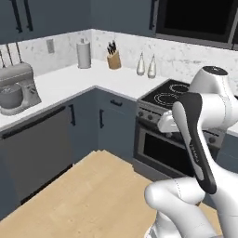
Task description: Navigate to the stove.
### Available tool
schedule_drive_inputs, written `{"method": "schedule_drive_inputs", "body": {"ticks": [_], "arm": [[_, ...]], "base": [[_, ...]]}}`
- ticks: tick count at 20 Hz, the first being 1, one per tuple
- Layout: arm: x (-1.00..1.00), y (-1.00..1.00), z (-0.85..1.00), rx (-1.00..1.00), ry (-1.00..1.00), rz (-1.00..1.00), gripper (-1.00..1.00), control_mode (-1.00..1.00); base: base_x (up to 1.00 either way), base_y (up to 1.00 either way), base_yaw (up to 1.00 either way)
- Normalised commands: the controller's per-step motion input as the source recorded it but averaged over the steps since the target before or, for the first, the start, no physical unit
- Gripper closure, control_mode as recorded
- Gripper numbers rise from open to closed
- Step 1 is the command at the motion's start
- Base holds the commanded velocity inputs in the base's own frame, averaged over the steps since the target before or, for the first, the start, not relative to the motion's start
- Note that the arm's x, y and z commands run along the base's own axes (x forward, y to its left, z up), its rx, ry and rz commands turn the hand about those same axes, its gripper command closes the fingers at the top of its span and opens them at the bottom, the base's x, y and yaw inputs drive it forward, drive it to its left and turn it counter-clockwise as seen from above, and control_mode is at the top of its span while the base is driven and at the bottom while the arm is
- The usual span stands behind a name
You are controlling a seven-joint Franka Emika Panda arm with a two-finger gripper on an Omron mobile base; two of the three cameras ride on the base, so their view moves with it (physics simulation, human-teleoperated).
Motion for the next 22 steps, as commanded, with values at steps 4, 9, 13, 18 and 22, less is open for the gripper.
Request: {"method": "schedule_drive_inputs", "body": {"ticks": [4,9,13,18,22], "arm": [[0.00,0.00,0.00,0.00,0.00,0.00,-1.00,1.00],[0.00,0.00,0.00,0.00,0.00,0.00,-1.00,1.00],[0.00,0.00,0.00,0.00,0.00,0.00,-1.00,1.00],[0.00,0.00,0.00,0.00,0.00,0.00,-1.00,1.00],[0.00,0.00,0.00,0.00,0.00,0.00,-1.00,1.00]], "base": [[0.79,0.82,-0.67],[0.72,0.77,-0.70],[0.58,0.66,-0.74],[0.55,0.24,-0.68],[0.55,-0.05,-0.37]]}}
